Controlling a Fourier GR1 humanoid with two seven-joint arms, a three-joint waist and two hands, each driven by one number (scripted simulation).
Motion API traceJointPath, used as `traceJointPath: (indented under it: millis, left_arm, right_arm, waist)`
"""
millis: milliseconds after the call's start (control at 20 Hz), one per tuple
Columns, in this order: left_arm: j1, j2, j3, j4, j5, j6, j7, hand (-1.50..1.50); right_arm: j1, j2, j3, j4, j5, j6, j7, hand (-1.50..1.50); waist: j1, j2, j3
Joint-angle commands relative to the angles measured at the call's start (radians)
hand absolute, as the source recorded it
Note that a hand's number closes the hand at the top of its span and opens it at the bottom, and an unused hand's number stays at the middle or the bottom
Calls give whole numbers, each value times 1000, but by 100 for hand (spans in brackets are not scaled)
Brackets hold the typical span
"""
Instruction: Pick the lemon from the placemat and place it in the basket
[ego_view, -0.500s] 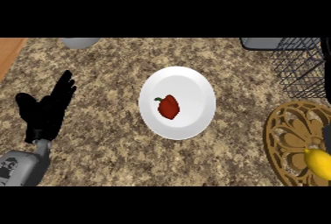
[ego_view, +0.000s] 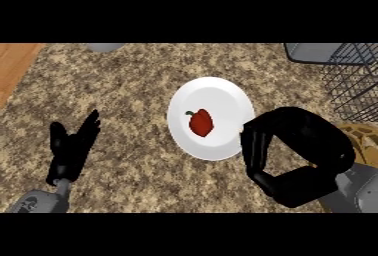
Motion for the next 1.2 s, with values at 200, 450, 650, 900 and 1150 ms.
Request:
traceJointPath:
  millis: [200, 450, 650, 900, 1150]
  left_arm:
    - [200, -12, -2, 39, 22, -1, -25, 0]
    - [190, 8, 17, 30, 32, -11, 1, 0]
    - [223, -1, -2, 6, 23, -31, -33, 0]
    - [202, -13, -3, 28, 7, -27, -37, 0]
    - [200, -12, -6, -3, -2, -14, -12, 0]
  right_arm:
    - [271, -290, 60, -287, 12, 420, -139, -150]
    - [113, -414, -267, -350, 218, 382, -170, -150]
    - [72, -537, -447, -322, 254, 479, -245, -150]
    - [-13, -693, -612, -215, 253, 638, -353, -150]
    - [-14, -865, -618, -217, 274, 759, -370, -150]
  waist:
    - [-101, -23, -4]
    - [-113, -22, -4]
    - [-89, -14, -4]
    - [-70, -3, -6]
    - [-57, -2, -5]
